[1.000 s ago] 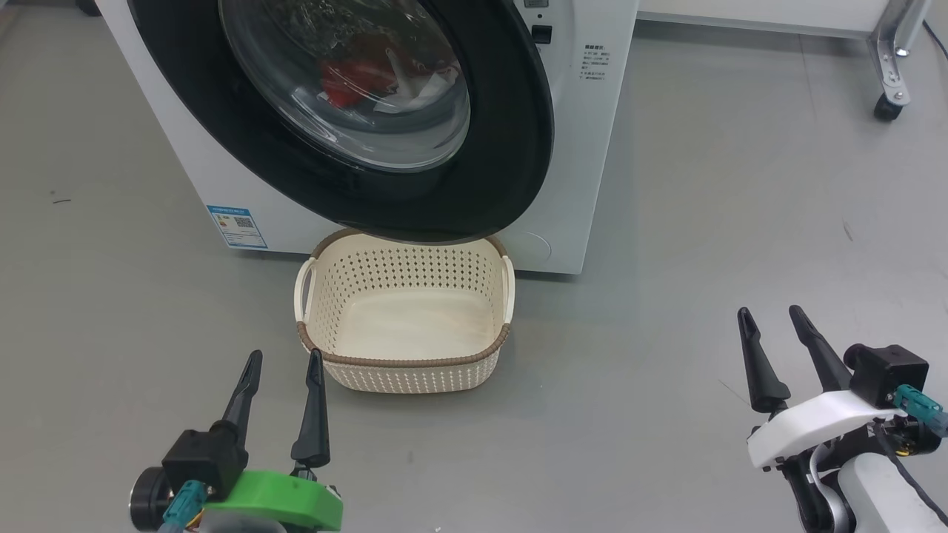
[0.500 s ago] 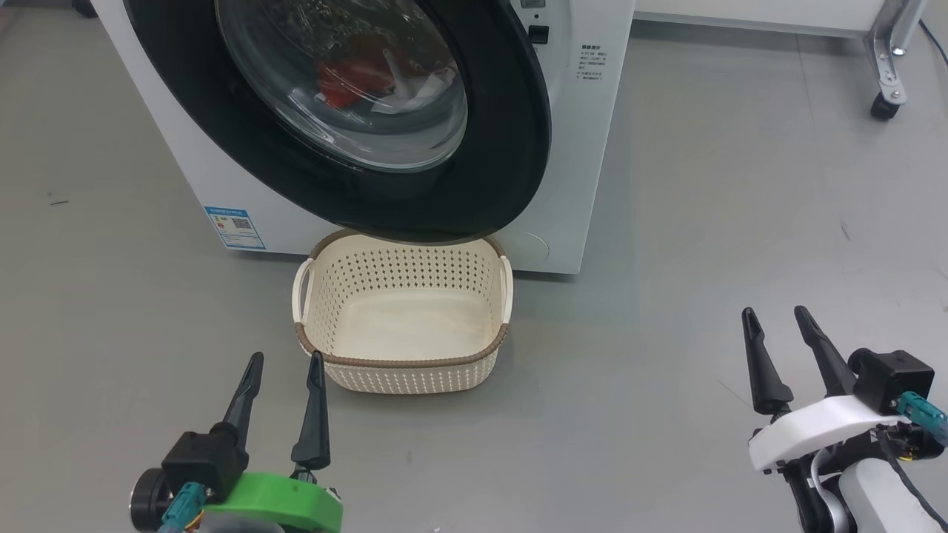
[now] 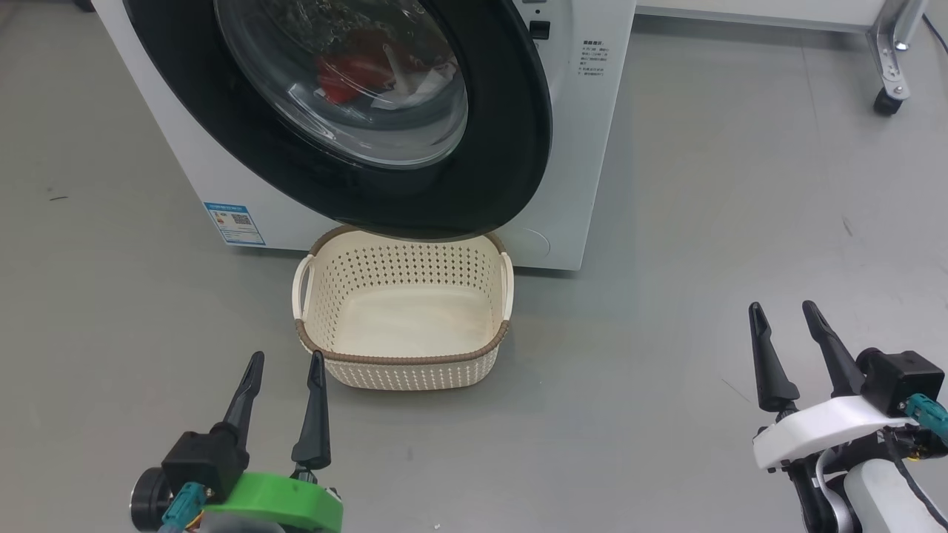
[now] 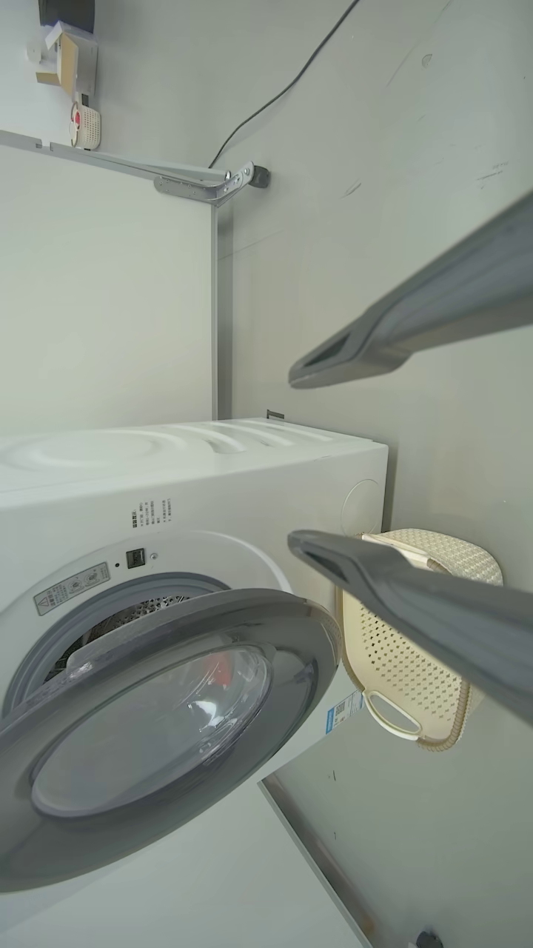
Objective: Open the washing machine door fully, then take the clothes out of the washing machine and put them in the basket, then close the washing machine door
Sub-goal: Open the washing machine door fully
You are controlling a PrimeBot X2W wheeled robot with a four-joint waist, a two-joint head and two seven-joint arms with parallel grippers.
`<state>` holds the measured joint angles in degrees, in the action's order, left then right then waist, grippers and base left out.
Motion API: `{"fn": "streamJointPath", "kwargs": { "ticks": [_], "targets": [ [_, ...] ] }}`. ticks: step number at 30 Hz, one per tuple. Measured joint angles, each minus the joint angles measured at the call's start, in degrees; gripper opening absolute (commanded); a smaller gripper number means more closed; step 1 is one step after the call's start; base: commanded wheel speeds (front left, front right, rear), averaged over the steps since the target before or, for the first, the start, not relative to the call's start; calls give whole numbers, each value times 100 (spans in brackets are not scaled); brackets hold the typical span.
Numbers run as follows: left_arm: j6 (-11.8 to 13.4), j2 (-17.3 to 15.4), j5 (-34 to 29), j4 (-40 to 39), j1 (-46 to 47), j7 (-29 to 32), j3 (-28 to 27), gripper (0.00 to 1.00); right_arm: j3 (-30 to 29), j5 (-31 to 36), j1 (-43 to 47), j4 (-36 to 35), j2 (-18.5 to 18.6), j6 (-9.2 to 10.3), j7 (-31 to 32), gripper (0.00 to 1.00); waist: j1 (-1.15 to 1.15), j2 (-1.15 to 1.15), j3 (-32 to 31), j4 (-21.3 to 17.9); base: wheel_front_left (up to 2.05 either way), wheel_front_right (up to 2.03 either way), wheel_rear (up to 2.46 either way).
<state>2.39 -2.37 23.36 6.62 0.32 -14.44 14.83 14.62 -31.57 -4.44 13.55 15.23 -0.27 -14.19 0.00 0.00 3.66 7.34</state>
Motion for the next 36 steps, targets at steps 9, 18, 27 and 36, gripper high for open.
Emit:
{"fn": "streamJointPath", "kwargs": {
  "ticks": [9,18,27,36],
  "targets": [
    [0,0,2,-4,0,0,14,100,-74,48,34,-104,-3,-1,0,100,0,0,35,19,0,0,0],
    [0,-2,2,-132,3,0,192,100,-174,89,1,-313,121,-21,0,100,0,0,251,81,0,0,0],
    [0,-3,16,-197,171,0,481,100,-370,73,-576,-512,372,-152,26,100,0,0,629,219,0,0,0],
    [10,-3,73,-269,421,0,798,100,-705,-676,-1193,-565,479,-379,492,0,0,0,1030,485,0,0,0]
  ]
}}
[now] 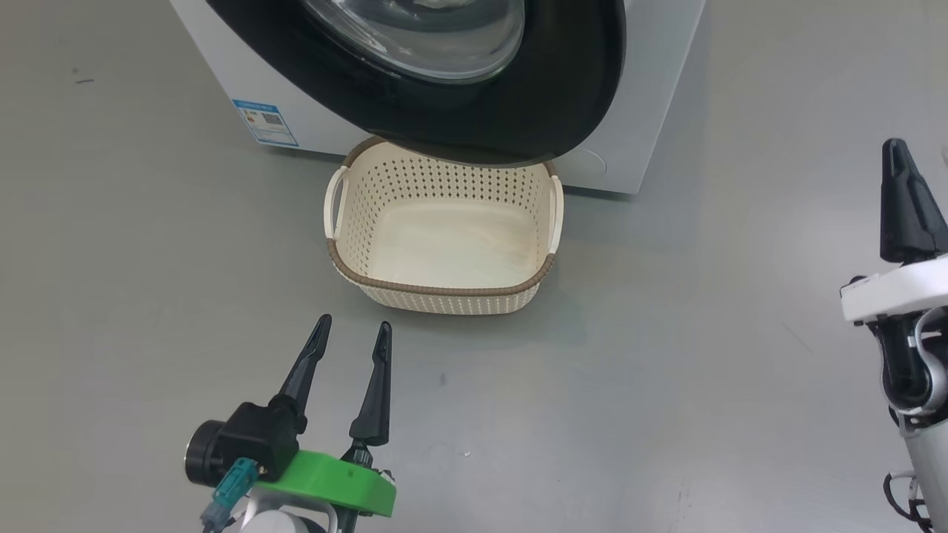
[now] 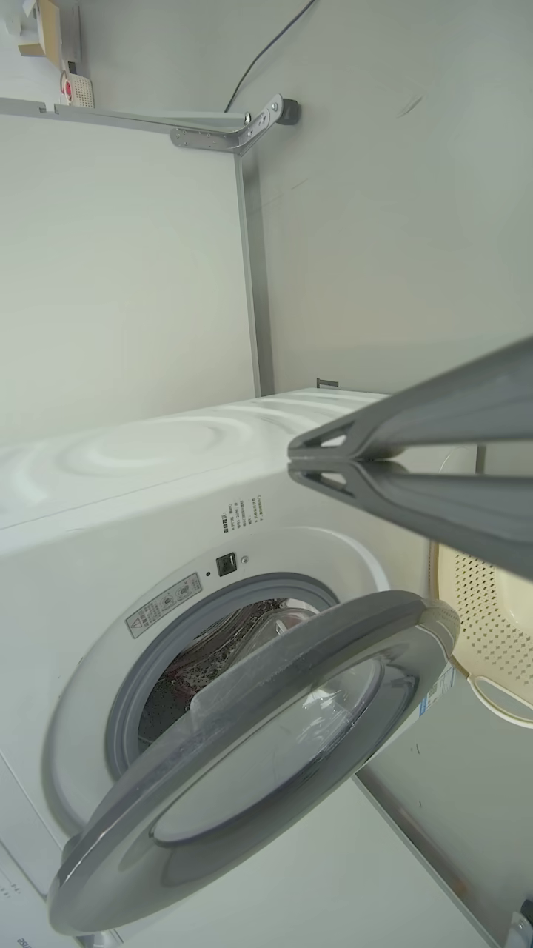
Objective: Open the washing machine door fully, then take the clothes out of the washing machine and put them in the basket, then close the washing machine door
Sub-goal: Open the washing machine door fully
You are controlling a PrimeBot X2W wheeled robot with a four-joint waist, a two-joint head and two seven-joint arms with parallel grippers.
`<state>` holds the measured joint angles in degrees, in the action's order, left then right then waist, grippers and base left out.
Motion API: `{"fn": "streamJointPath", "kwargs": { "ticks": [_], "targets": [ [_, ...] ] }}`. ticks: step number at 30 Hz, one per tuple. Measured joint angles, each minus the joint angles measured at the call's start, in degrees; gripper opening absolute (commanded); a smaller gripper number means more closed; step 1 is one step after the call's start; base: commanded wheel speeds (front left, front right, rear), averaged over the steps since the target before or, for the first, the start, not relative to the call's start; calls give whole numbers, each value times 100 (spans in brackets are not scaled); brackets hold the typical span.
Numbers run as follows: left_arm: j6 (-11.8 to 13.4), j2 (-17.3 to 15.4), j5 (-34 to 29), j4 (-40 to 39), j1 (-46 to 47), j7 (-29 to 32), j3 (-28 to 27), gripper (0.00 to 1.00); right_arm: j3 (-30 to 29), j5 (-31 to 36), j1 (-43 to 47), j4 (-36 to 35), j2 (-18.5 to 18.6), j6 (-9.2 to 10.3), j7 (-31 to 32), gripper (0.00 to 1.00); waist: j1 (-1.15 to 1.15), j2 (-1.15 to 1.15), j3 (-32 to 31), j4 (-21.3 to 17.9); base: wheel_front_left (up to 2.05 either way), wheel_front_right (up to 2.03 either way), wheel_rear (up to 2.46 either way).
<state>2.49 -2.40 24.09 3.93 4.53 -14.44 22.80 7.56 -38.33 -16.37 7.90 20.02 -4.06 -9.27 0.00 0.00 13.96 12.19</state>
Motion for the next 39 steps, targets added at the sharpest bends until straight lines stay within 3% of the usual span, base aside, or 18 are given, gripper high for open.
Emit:
{"fn": "streamJointPath", "kwargs": {
  "ticks": [12,17,27,39],
  "targets": [
    [77,1,188,-107,266,0,367,100,-840,-2319,-1093,121,-353,-19,1329,0,0,0,515,409,0,0,0],
    [127,2,278,-158,355,0,422,100,-1046,-3132,-1557,124,-543,187,1885,0,0,0,681,548,0,0,0],
    [204,5,376,-261,598,0,570,100,-1439,-3998,-2516,346,-390,936,2855,0,0,0,1005,901,0,0,0],
    [302,15,514,-299,698,0,721,100,-1567,-4653,-3341,766,-401,1129,3650,0,0,0,1296,1281,0,0,0]
  ]
}}
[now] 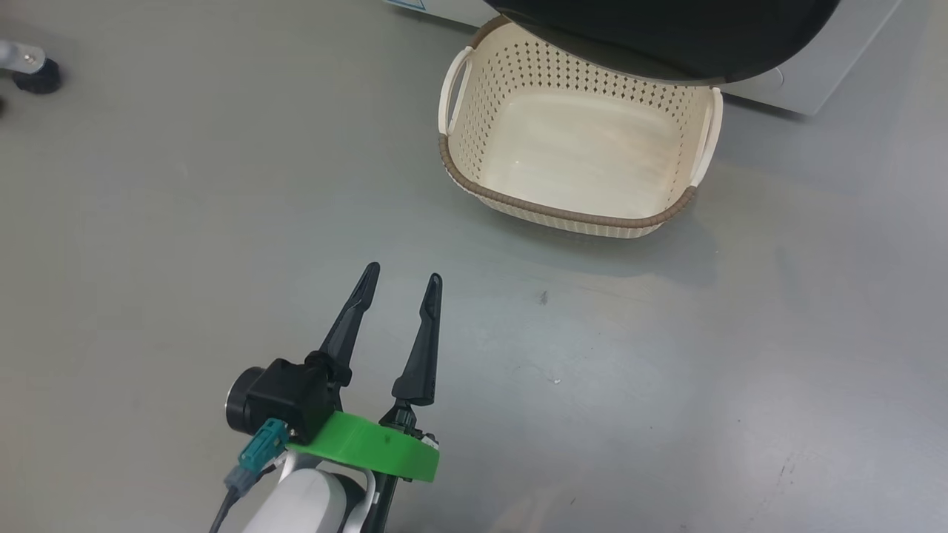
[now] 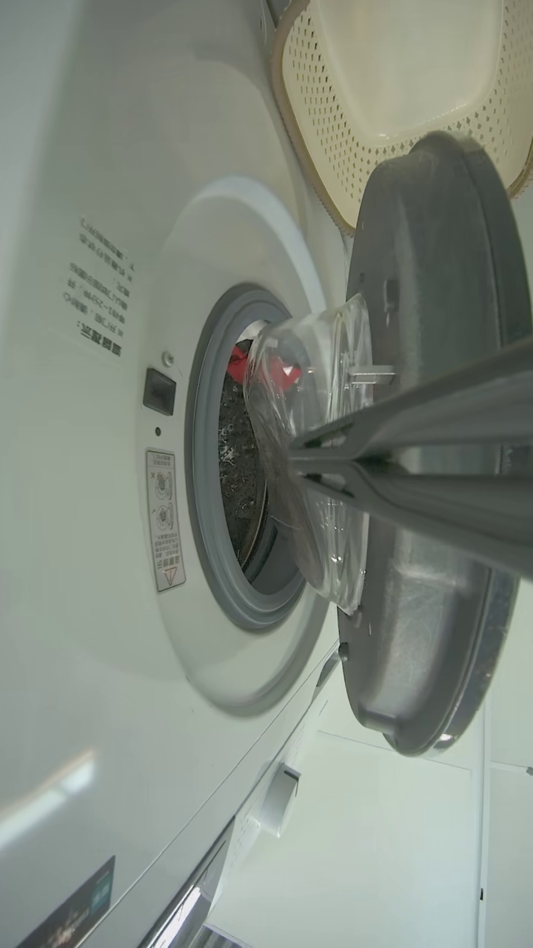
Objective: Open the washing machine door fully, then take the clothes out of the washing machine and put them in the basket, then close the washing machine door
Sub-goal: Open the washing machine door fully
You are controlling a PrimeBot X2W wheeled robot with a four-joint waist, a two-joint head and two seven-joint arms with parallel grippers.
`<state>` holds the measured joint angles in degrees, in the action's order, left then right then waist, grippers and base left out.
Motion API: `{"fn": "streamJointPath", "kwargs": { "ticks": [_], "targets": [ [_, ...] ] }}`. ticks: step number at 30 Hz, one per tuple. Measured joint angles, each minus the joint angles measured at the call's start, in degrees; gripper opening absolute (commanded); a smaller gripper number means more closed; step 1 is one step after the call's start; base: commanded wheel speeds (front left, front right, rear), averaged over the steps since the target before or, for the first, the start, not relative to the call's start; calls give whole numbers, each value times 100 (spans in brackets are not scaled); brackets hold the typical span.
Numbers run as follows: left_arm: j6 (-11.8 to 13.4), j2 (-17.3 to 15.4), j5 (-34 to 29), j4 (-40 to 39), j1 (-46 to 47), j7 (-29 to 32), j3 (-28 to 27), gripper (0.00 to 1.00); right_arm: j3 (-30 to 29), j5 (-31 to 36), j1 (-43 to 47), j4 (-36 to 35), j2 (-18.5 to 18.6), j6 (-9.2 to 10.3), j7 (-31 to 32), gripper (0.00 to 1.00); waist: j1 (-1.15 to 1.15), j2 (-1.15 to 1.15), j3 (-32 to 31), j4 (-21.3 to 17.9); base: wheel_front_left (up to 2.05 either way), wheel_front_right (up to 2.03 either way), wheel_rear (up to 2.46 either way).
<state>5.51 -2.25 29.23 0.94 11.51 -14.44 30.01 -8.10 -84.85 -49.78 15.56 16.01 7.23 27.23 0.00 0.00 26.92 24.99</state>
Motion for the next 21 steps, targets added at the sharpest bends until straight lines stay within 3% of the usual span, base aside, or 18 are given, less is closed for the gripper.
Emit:
{"fn": "streamJointPath", "kwargs": {
  "ticks": [21],
  "targets": [
    [73,5,43,-7,24,0,60,100,352,-86,-338,880,-52,2,777,0,0,0,34,175,0,0,0]
  ]
}}
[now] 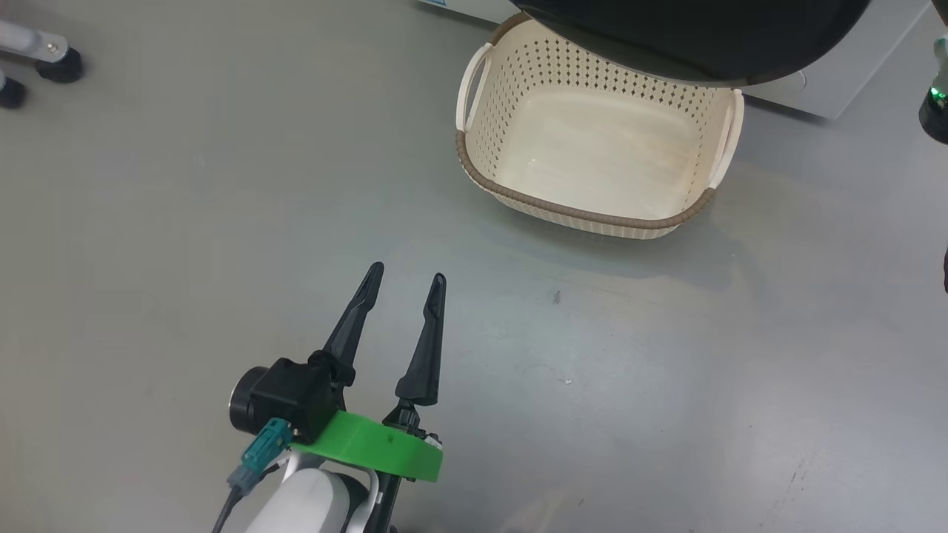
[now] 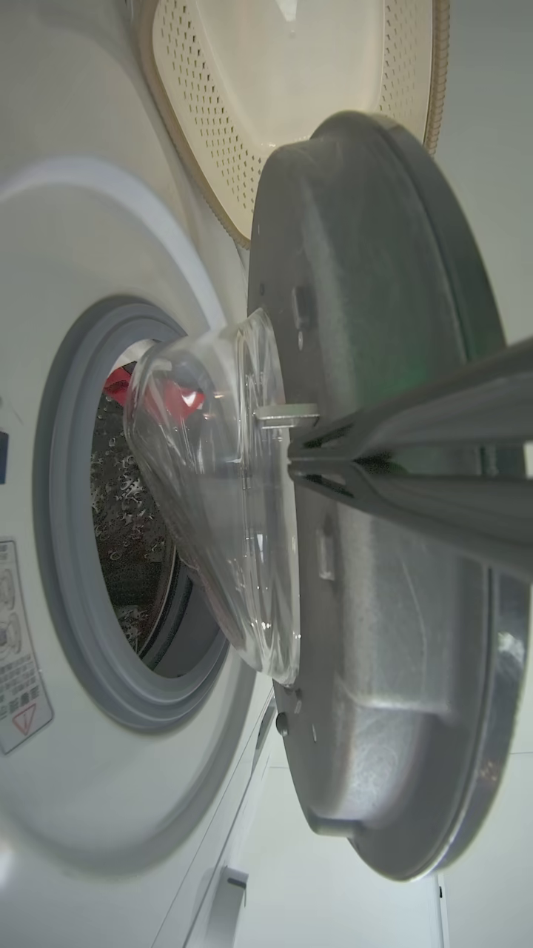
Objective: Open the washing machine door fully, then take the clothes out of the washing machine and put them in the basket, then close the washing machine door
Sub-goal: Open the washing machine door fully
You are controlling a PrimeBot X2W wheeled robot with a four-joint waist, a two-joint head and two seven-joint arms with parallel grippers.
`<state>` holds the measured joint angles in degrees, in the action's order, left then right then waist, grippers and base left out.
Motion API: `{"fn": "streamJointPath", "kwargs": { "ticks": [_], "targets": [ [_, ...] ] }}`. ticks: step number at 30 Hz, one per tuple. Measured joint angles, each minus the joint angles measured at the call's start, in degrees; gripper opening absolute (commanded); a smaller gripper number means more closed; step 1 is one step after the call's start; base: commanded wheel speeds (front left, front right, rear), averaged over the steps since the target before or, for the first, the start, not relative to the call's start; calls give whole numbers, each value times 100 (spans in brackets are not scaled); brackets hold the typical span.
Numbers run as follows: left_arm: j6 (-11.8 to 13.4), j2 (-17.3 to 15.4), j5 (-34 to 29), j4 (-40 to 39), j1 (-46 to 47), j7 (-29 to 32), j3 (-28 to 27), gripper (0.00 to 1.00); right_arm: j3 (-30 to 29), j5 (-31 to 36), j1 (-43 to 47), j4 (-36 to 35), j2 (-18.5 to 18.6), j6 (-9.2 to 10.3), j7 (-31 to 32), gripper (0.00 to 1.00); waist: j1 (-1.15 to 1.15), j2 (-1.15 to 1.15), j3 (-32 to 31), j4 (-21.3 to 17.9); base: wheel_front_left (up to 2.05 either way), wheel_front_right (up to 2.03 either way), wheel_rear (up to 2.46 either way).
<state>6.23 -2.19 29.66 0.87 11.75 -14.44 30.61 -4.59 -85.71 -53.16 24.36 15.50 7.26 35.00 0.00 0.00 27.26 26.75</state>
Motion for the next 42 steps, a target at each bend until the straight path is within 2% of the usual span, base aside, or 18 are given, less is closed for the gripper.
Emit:
{"fn": "streamJointPath", "kwargs": {
  "ticks": [23,42],
  "targets": [
    [9,1,7,99,1,0,-13,100,190,-151,43,409,-126,5,464,0,0,0,-361,42,0,0,0],
    [11,0,-103,288,-44,0,-152,100,505,-193,658,582,-597,5,680,0,0,0,-933,-10,0,0,0]
  ]
}}
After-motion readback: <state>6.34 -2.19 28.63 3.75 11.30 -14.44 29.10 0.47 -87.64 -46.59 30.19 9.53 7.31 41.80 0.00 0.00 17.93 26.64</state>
